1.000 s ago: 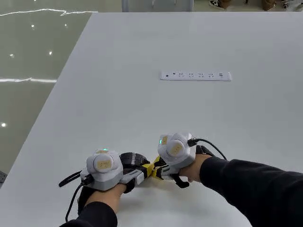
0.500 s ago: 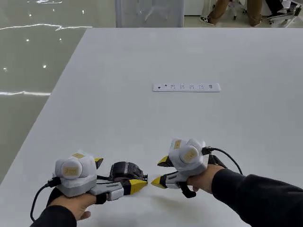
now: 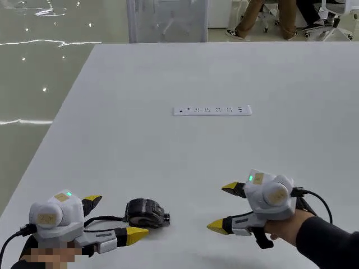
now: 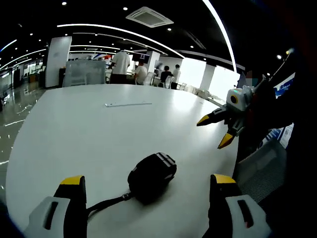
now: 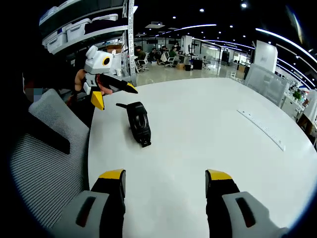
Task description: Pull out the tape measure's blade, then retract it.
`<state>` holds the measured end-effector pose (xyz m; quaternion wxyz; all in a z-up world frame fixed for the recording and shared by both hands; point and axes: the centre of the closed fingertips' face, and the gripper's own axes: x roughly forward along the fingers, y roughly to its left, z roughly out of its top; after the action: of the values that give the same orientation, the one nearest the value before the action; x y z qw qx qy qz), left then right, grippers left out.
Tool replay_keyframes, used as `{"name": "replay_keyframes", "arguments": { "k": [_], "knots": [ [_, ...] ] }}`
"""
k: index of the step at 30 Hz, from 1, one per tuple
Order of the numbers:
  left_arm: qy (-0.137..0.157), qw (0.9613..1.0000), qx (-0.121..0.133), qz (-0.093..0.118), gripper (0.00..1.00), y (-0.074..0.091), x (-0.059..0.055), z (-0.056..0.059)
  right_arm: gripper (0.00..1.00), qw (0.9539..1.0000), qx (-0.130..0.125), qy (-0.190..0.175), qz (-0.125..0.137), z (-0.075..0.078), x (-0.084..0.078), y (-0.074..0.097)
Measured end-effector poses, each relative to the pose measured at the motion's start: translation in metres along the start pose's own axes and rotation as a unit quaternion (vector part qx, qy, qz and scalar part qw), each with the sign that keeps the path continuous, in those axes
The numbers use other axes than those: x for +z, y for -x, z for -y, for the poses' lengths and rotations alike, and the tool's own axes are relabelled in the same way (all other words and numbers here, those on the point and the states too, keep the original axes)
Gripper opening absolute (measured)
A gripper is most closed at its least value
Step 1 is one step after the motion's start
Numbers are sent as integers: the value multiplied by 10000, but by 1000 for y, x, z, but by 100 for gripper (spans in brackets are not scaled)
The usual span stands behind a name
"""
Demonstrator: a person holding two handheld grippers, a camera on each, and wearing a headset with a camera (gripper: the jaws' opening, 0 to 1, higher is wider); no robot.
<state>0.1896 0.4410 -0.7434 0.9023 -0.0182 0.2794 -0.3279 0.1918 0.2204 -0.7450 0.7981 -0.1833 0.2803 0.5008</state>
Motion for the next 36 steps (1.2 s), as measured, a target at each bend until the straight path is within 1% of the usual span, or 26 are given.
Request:
{"name": "replay_keyframes", "arguments": {
  "k": [3, 5, 7, 9, 10, 12, 13, 14, 15, 17, 18, 19, 20, 21, 23, 25, 27, 28, 29, 31, 33, 36],
  "knots": [
    [1, 10000, -14, 5, 100, 7, -3, -2, 68, 9998, -92, -166, 16, -1, -14, 18],
    [-40, 10000, 23, -41, 100, 10, -7, -4, 72, 9996, -165, -230, -6, -2, -23, 27],
    [-43, 10000, 72, -33, 100, 15, -9, -6, 74, 9991, -276, -314, -31, -1, -35, 38],
    [-43, 9999, 95, -56, 100, 20, -13, -7, 77, 9978, -392, -540, -45, 1, -46, 49],
    [-63, 9999, 101, -85, 100, 21, -15, -6, 78, 9972, -436, -606, -31, 2, -50, 53],
    [-74, 9997, 56, -208, 100, 24, -24, -6, 82, 9964, -507, -671, -35, 3, -58, 64],
    [-146, 9995, 82, -265, 100, 26, -29, -8, 83, 9962, -559, -669, -41, 4, -63, 70],
    [-209, 9993, 108, -281, 100, 28, -31, -9, 85, 9959, -616, -663, -76, 5, -68, 73],
    [-223, 9993, 141, -264, 100, 31, -32, -12, 86, 9954, -665, -679, -95, 7, -73, 78],
    [-311, 9993, 181, -50, 100, 37, -29, -17, 89, 9945, -771, -693, -112, 10, -81, 88],
    [-309, 9994, 161, -60, 100, 40, -33, -20, 91, 9940, -883, -638, -119, 12, -85, 95],
    [-302, 9993, 159, -127, 100, 41, -37, -22, 91, 9936, -964, -576, -108, 14, -87, 100],
    [-246, 9993, 135, -242, 100, 43, -42, -23, 93, 9934, -1008, -547, -91, 15, -89, 104],
    [-250, 9991, 127, -320, 100, 46, -46, -25, 95, 9929, -1040, -574, -69, 16, -94, 110],
    [-326, 9990, 127, -286, 100, 52, -44, -26, 98, 9914, -1145, -616, -149, 19, -105, 119],
    [-309, 9990, 165, -259, 100, 57, -40, -27, 100, 9911, -1156, -633, -182, 18, -111, 124],
    [-357, 9990, 213, -169, 100, 61, -36, -28, 100, 9907, -1192, -611, -234, 17, -118, 129],
    [-401, 9988, 227, -148, 100, 62, -34, -27, 100, 9902, -1211, -627, -296, 17, -123, 131],
    [-430, 9987, 216, -141, 100, 63, -34, -26, 100, 9899, -1209, -676, -293, 17, -125, 132],
    [-553, 9980, 216, -197, 100, 63, -34, -22, 100, 9889, -1240, -766, -299, 18, -128, 135],
    [-624, 9977, 188, -168, 100, 64, -33, -18, 100, 9883, -1274, -780, -299, 18, -129, 136],
    [-588, 9980, 171, -168, 100, 65, -34, -17, 100, 9883, -1293, -763, -269, 19, -127, 137]
  ]
}}
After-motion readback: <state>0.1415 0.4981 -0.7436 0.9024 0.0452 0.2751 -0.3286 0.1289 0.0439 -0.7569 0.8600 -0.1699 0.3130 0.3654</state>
